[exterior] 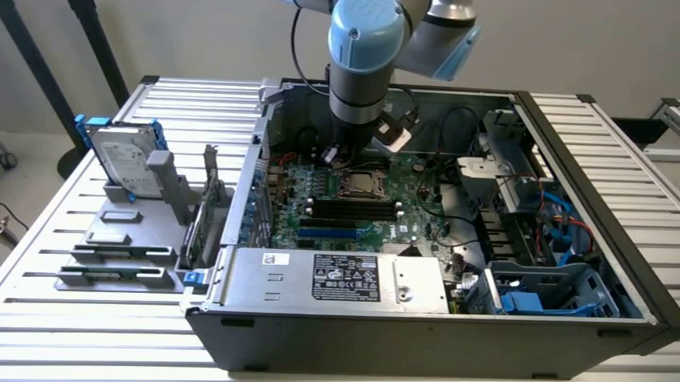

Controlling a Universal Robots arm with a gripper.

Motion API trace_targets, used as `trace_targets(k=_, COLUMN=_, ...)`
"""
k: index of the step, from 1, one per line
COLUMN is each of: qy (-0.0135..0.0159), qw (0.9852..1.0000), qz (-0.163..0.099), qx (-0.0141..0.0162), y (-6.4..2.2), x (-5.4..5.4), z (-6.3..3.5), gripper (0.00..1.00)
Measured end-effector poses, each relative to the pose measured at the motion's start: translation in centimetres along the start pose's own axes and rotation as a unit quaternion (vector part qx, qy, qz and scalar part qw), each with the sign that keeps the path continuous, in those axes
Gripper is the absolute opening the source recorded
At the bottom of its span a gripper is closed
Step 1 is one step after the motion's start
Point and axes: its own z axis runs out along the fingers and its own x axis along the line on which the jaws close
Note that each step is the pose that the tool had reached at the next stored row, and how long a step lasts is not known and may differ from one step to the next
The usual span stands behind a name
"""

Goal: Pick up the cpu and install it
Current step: 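Install the first cpu locking lever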

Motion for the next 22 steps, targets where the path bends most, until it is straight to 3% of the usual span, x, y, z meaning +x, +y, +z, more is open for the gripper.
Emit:
trace_targets(k=9, qy=0.0002, qw=1.0, qz=0.005, qx=-0.0012, y=-0.05, x=-0.02, z=-0.1, gripper=0.11)
trace_targets(k=16, qy=0.0005, qw=1.0, qz=0.005, qx=-0.0007, y=-0.74, x=-0.49, z=-0.45, gripper=0.11)
trace_targets(k=22, qy=0.0007, qw=1.0, qz=0.007, qx=-0.0013, y=-0.83, x=-0.56, z=-0.49, gripper=0.11)
